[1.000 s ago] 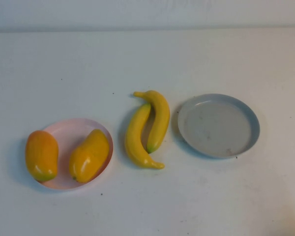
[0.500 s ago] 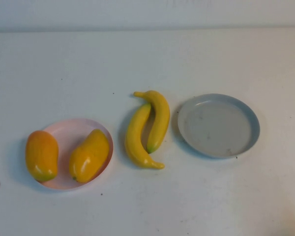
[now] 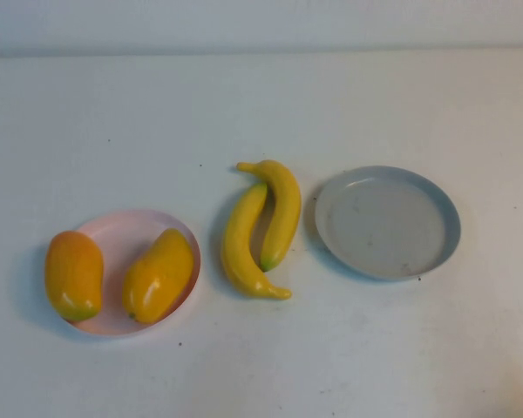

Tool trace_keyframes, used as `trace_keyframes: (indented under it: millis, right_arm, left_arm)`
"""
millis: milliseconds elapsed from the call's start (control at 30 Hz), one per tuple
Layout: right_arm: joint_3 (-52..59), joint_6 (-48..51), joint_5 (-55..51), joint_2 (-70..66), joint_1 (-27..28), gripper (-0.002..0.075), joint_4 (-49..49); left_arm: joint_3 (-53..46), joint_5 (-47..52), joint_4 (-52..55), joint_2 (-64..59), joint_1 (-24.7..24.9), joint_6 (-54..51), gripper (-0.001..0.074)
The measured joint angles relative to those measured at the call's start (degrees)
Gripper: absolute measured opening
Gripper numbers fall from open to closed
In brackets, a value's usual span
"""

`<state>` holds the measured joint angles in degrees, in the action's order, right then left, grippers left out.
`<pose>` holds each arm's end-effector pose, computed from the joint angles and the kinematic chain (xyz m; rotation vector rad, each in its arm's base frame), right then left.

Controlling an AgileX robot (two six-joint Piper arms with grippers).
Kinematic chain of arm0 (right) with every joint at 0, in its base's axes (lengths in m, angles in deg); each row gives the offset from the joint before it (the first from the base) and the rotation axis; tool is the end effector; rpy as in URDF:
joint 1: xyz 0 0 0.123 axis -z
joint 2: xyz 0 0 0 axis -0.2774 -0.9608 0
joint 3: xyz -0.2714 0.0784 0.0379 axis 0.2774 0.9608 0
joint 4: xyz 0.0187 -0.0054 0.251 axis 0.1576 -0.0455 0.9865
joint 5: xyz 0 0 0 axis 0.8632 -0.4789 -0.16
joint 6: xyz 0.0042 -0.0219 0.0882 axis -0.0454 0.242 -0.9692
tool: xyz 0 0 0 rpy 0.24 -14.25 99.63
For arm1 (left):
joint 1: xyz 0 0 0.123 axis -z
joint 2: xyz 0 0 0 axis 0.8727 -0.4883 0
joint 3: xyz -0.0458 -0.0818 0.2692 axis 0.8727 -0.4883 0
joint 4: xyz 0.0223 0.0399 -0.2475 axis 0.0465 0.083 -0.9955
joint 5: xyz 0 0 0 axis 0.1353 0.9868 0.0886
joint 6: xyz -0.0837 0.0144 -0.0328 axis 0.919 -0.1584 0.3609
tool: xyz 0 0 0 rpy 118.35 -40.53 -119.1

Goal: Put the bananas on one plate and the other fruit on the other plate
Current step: Put another type of fruit in the right plate

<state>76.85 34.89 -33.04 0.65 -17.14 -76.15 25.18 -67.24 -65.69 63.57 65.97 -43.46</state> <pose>0.0530 0.0016 0.1740 0.0706 1.8435 0.0884 0.0565 -0.0048 0.2002 0.1504 1.5513 0.0142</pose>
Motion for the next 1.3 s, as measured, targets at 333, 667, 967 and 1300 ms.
trace_keyframes:
  millis: [333, 667, 967, 1300]
  right_arm:
    - [0.00, 0.00, 0.00, 0.00, 0.00, -0.0017, 0.00]
    - [0.00, 0.00, 0.00, 0.00, 0.00, -0.0017, 0.00]
    - [0.00, 0.00, 0.00, 0.00, 0.00, -0.0017, 0.00]
    - [0.00, 0.00, 0.00, 0.00, 0.00, -0.0017, 0.00]
  left_arm:
    - [-0.07, 17.75, -0.13, 0.04, 0.00, 1.42, 0.0000]
    - [-0.07, 17.98, -0.03, 0.04, 0.00, 1.42, 0.0000]
    - [-0.07, 17.98, -0.03, 0.04, 0.00, 1.42, 0.0000]
    - [-0.07, 18.01, -0.03, 0.04, 0.00, 1.42, 0.0000]
